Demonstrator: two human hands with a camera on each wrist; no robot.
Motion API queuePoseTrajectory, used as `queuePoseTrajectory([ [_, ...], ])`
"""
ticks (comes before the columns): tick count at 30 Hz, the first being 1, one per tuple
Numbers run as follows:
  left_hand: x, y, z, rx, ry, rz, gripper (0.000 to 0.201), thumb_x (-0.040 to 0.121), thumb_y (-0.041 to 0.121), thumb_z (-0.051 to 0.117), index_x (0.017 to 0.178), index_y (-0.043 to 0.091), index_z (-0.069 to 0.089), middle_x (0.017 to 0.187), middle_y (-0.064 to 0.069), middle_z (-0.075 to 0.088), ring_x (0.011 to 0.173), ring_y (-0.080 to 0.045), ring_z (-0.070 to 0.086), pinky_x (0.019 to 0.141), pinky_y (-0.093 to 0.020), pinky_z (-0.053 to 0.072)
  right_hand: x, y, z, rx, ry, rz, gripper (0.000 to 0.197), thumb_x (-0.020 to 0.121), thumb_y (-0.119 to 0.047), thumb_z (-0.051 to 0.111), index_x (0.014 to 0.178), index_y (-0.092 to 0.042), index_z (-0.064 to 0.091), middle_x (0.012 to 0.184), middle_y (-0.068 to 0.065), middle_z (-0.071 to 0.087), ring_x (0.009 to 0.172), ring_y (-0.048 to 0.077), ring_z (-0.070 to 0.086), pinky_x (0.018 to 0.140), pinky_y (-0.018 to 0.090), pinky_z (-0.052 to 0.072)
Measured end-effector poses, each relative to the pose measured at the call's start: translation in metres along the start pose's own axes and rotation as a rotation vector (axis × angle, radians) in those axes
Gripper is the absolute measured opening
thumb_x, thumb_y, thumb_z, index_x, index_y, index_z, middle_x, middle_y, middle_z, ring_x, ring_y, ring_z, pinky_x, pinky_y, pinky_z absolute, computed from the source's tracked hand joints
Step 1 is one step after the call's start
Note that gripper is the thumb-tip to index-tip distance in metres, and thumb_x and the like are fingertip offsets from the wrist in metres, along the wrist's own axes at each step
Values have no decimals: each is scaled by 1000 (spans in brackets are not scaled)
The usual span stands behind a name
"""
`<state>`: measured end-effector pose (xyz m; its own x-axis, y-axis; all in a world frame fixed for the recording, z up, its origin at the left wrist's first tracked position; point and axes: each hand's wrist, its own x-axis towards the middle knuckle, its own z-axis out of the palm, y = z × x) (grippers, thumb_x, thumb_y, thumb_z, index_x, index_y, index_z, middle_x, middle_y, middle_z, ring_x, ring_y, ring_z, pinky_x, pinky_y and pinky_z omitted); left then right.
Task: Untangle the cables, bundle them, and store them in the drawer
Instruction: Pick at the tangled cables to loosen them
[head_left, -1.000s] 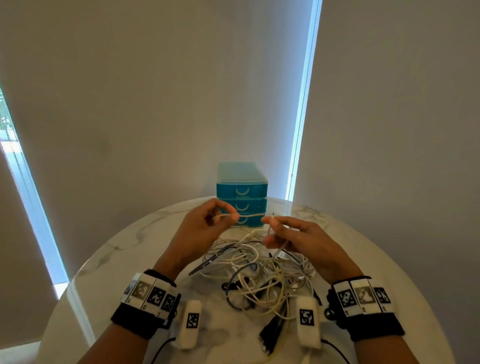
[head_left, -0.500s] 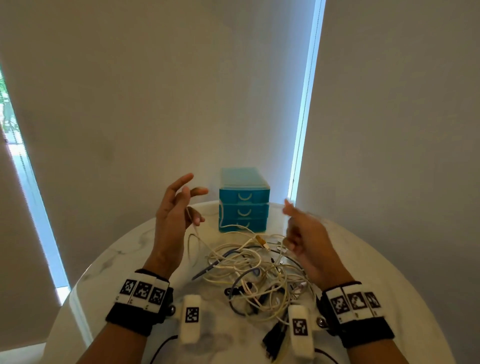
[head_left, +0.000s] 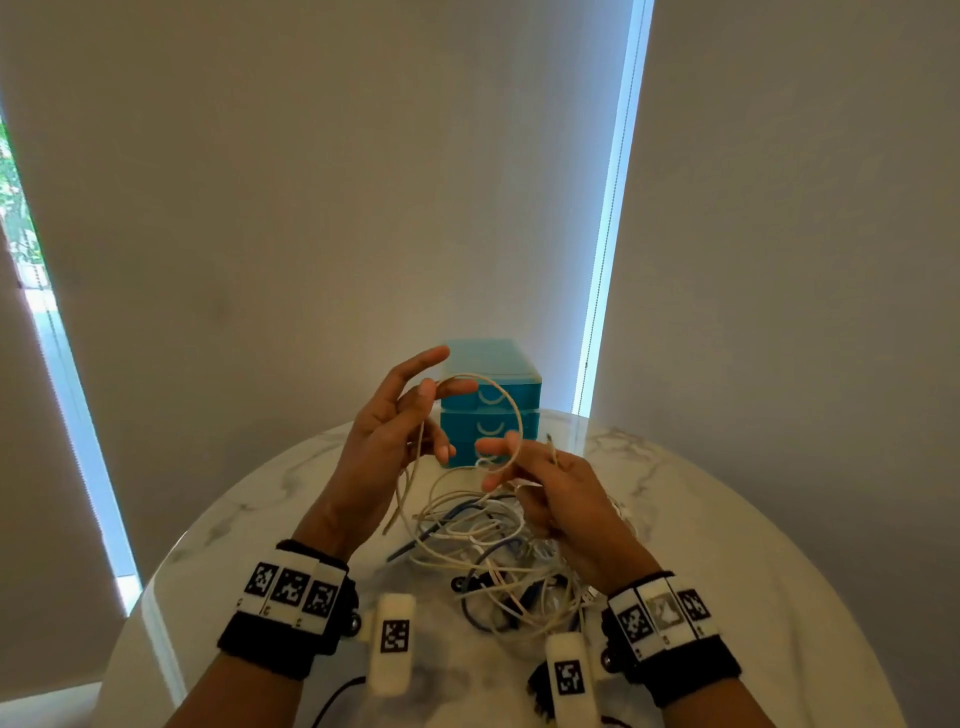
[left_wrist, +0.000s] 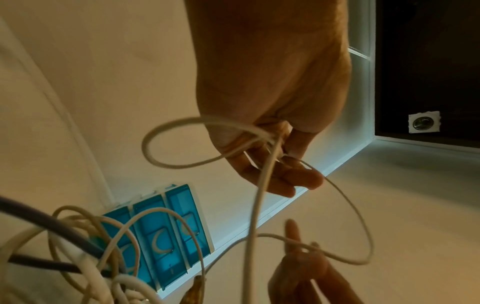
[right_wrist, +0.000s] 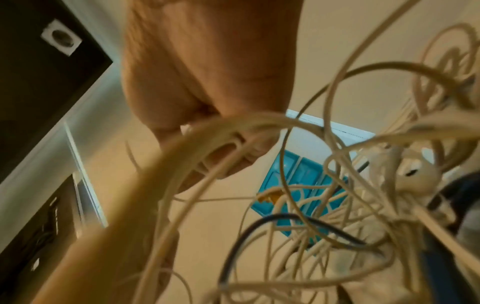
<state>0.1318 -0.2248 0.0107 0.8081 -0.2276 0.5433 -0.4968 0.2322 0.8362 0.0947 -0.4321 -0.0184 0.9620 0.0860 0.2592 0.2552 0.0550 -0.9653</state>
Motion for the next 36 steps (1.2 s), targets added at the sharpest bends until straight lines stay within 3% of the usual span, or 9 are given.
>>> queuePoseTrajectory([
  [4,4,-9,-3,-15,21,-64,33,111,23,49,139,19,66,121,-9,74,73,-23,58,85,-47,51,-8,-13,-17,56,-78,-91,41,109,-38,52,123,-6,73,122,12,78,47,12,33,48,23,29],
  [7,4,-15,1,-7,1,-112,32,109,22,52,134,13,69,112,-10,72,73,-23,59,80,-41,56,-11,-12,-20,-86,-53,-140,24,99,-30,72,119,-17,76,115,9,79,48,9,43,48,19,40],
  [11,12,-14,4,-61,-35,-239,33,114,20,43,134,13,69,125,-9,72,76,-25,62,69,-38,59,-5,-10,-30,96,92,-221,28,108,-27,58,121,-4,69,116,12,79,43,9,37,44,19,36],
  [16,28,-5,24,230,-386,-307,35,115,27,45,146,27,60,137,-2,69,98,-34,76,73,-41,64,1,-6,-42,183,154,-254,25,112,-21,52,121,-1,63,104,21,72,47,13,32,45,27,25],
  [23,57,3,19,562,-373,-88,24,111,19,54,118,16,77,91,6,76,85,-10,74,77,-22,59,7,-9,-59,332,254,-55,15,104,-25,60,105,-11,63,81,1,54,54,9,31,47,23,21],
  [27,72,17,-41,947,-230,33,40,113,42,44,137,20,67,119,-6,64,98,-17,67,82,-28,63,11,-21,-68,561,335,-48,24,99,-36,47,101,-15,57,76,-2,50,61,12,35,56,30,22],
  [29,75,22,-66,1134,-257,-98,44,114,43,39,148,17,53,132,-16,52,114,-29,59,101,-45,57,18,-26,-65,539,384,-52,24,101,-31,41,94,-16,59,77,-2,50,63,12,36,57,30,24],
  [32,65,27,-79,1345,-399,-312,54,116,26,39,164,6,29,149,-19,35,126,-32,49,111,-40,41,30,-37,-42,362,431,-23,25,108,-21,42,94,-14,61,83,0,50,70,13,44,63,30,41],
  [36,45,41,-65,1272,-654,-206,27,107,35,63,129,28,77,106,4,70,91,-17,62,82,-32,50,47,-50,-15,74,337,-18,28,114,-20,48,126,-11,72,113,7,60,98,19,60,80,28,64],
])
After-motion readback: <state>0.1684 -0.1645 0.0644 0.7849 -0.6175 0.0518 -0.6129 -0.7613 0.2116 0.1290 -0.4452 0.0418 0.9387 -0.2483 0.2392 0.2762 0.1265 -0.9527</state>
